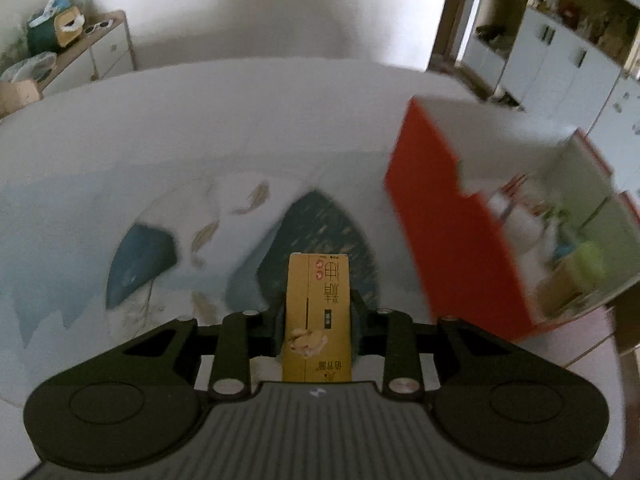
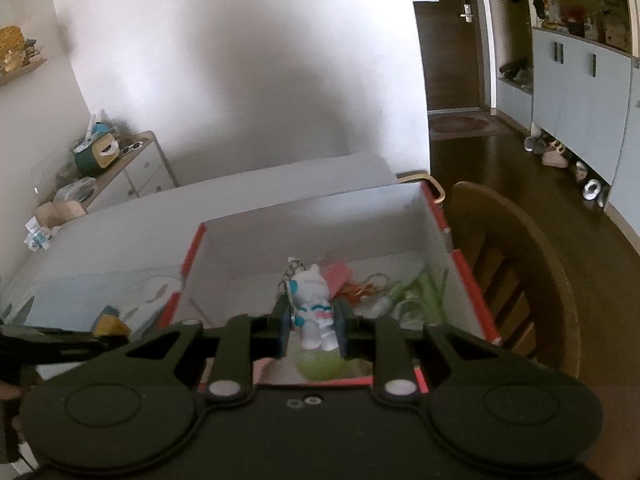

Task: Organize rigid objects
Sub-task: 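Lift and carry the yellow box and bunny keychain with both grippers over the red box, then open the left gripper to drop the yellow box while the right drops the bunny keychain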

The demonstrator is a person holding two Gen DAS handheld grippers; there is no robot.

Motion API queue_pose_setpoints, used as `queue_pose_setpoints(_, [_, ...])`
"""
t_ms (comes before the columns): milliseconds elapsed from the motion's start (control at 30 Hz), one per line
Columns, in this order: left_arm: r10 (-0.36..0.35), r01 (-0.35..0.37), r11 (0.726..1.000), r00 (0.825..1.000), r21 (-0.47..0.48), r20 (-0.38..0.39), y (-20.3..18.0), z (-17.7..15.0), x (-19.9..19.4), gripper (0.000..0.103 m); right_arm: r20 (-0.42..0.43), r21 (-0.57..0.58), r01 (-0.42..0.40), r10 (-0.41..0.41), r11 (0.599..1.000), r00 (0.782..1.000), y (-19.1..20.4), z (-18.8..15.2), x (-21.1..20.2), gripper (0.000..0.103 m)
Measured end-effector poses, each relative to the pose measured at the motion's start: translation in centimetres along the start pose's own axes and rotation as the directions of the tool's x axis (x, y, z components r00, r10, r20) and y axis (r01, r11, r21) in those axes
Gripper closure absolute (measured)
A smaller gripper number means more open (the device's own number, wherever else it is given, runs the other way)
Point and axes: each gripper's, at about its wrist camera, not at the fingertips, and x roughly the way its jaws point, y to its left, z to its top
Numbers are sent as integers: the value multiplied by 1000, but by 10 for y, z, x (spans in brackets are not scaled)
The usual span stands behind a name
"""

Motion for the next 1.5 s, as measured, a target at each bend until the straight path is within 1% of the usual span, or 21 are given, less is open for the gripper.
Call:
queue_pose_setpoints(133, [-38,38,999,999,16,25,-21,17,-17,73,11,1,4,-4,1000,1000,-15,5,1,81])
queue_pose_setpoints(233, [-69,67,996,997,54,43,-42,30,-27,73,18,3,12,-12,1000,1000,-24,8,2,81])
queue_pose_setpoints(400, [-145,137,983,988,119,55,-82,53,-33,73,5,-2,28,-28,1000,1000,-36,8,9,81])
queue_pose_setpoints(567, [-223,210,958,974,197,45,-129,76,-20,73,-15,-21,37,-37,999,999,-39,4,18,81])
queue_pose_setpoints(767, [-294,291,921,955,260,-30,-179,97,17,73,-44,-61,34,-37,998,998,-38,0,29,82])
queue_pose_setpoints(933, [-281,289,910,957,298,-73,-211,111,51,73,-79,-75,46,-52,996,995,-38,-1,44,82])
queue_pose_setpoints(1033, [-271,283,903,959,322,-83,-224,116,69,73,-94,-88,58,-66,994,993,-37,-1,53,82])
queue_pose_setpoints(1267, [-256,279,892,960,356,-112,-244,116,97,73,-131,-120,69,-84,990,988,-33,2,74,82])
queue_pose_setpoints(1500, [-244,284,880,958,382,-148,-258,111,118,73,-173,-140,73,-97,988,980,-30,-5,91,82])
